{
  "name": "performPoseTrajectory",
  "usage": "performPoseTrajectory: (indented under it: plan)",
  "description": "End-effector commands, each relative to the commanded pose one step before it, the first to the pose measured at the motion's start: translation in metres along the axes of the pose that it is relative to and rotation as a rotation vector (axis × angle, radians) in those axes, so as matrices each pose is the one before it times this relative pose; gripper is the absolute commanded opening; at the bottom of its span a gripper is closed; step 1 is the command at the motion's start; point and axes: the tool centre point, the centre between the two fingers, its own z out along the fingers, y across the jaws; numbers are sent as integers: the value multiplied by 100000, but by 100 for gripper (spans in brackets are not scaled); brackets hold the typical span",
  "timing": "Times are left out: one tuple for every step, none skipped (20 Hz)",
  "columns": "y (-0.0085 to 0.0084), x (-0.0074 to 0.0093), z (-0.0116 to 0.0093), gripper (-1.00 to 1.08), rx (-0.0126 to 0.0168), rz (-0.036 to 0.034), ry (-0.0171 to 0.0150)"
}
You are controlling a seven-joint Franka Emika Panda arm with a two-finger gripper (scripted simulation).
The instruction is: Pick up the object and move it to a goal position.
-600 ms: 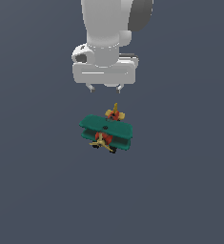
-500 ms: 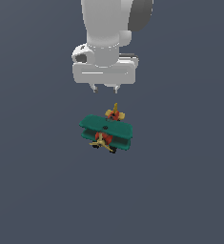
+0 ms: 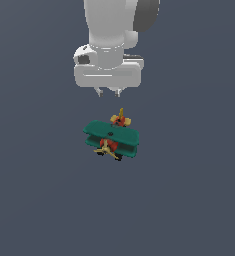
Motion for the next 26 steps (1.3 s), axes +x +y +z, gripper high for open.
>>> performPoseTrajectory:
  plan:
    - [457, 86, -322, 28, 53, 187, 343]
    - [134, 22, -65, 28, 0, 0, 0]
    - [50, 7, -37, 28, -69, -187, -57]
    - [24, 2, 13, 28, -123, -306, -158]
    - [-18, -6, 53, 28, -185, -458, -247]
    - [-49, -14, 87, 28, -243, -601, -329]
    - [-76, -18, 117, 28, -300, -741, -409]
    - [-84, -19, 131, 28, -343, -851, -470]
    - [-66, -16, 125, 28, -365, -910, -500]
    - [-48, -14, 119, 28, -387, -974, -533]
    - [-54, -14, 133, 28, -431, -1088, -598]
    - [-75, -16, 158, 28, -486, -1233, -682]
    - [-88, -16, 177, 28, -537, -1368, -759]
    - [-90, -15, 188, 28, -580, -1488, -829]
    - [-97, -14, 202, 28, -627, -1621, -907]
    - [-106, -13, 219, 28, -677, -1764, -992]
    - [-114, -10, 234, 28, -723, -1900, -1074]
    - [-122, -7, 248, 28, -767, -2035, -1157]
    - [-129, -3, 262, 28, -810, -2170, -1241]
    - [-136, 2, 275, 28, -850, -2304, -1326]
    - [-142, 7, 285, 28, -884, -2424, -1404]
    - [-147, 14, 294, 28, -912, -2532, -1476]
    - [-152, 21, 301, 28, -938, -2638, -1549]
    - [-155, 29, 306, 28, -957, -2728, -1613]
    - [-153, 36, 301, 28, -945, -2732, -1627]
    - [-150, 44, 295, 28, -928, -2724, -1633]
